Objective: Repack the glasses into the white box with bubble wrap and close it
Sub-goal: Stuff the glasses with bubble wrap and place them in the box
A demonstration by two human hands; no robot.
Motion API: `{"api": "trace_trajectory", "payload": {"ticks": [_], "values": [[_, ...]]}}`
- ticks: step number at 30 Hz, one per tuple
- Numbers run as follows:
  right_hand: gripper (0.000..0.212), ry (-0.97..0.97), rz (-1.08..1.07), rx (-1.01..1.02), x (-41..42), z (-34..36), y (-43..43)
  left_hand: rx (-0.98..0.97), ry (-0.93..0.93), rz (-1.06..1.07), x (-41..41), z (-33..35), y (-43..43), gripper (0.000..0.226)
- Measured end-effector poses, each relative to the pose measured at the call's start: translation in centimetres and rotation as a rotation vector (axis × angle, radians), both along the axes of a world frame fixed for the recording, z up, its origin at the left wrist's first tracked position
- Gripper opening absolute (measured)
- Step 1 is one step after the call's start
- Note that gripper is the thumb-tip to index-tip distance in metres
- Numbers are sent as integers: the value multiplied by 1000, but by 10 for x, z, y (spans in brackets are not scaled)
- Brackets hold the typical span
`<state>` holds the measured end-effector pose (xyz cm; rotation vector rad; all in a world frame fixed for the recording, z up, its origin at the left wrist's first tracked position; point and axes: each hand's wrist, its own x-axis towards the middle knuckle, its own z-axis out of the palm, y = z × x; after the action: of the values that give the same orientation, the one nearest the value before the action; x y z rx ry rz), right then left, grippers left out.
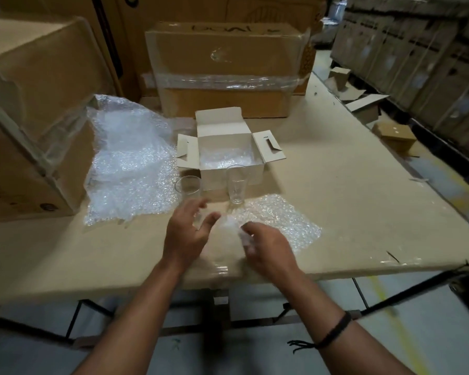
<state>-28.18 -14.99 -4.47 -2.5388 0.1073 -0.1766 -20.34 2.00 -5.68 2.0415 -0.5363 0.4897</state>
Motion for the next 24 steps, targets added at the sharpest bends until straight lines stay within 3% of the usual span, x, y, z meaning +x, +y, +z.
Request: {"api": "trace_trajectory", "payload": {"ticks": [1, 4, 6, 11, 14, 20, 22, 24], "values": [[8, -5, -113, 248, 2, 3, -8, -17, -67, 35, -2, -2, -2, 44], [12, -23, -393, 919, 7, 13, -37, 109, -317, 36, -13, -12, -13, 44], [10, -4, -489, 1088, 11, 15, -58, 289, -368, -75, -15, -21, -28, 40], [5, 111, -589, 780, 23, -3, -96, 671, -71, -240, -1, -36, -64, 55], [16, 226, -558, 597, 29, -8, -106, 818, -48, -263, 7, -39, -73, 56], [37, 229, -515, 592, 28, -11, -113, 810, -89, -140, 11, -38, -69, 44], [56, 234, -509, 382, 26, -9, -116, 755, -108, -128, 12, -42, -64, 39], [72, 211, -483, 0, 22, -6, -115, 715, -91, -139, 15, -46, -60, 31]]}}
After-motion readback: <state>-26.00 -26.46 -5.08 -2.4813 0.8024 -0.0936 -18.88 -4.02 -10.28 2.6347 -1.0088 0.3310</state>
